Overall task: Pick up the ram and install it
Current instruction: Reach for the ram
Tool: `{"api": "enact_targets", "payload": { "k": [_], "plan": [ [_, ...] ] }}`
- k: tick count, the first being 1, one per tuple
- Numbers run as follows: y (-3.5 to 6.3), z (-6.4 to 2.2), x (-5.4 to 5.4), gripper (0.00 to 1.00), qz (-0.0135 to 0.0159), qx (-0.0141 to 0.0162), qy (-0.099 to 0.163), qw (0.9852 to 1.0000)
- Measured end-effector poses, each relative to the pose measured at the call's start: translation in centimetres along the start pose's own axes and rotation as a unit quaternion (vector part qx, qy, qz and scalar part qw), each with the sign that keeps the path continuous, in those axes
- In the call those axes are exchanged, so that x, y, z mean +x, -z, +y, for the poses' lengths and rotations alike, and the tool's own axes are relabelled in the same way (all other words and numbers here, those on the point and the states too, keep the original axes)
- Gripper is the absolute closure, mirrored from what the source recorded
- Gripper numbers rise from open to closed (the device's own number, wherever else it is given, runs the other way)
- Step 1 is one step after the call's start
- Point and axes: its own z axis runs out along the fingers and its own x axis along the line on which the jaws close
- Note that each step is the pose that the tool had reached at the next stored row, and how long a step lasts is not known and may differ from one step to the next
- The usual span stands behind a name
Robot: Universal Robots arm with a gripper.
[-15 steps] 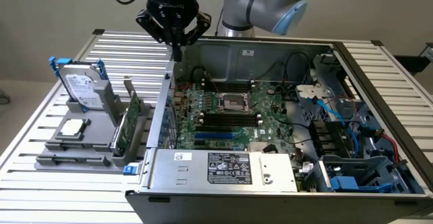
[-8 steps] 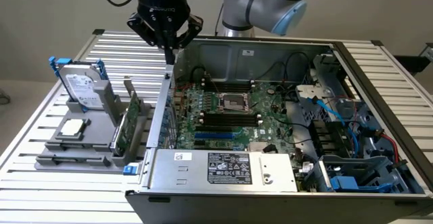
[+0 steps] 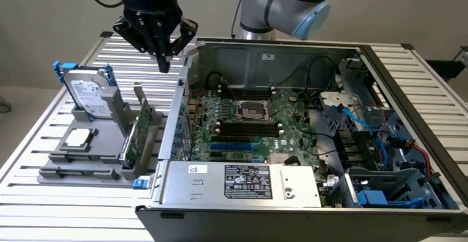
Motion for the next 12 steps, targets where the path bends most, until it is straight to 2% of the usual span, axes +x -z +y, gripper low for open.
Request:
{"api": "enact_targets", "payload": {
  "k": [12],
  "plan": [
    [0.06, -1.88, 5.4, 0.89, -0.0002, 0.0, 0.0, 1.0]
  ]
}}
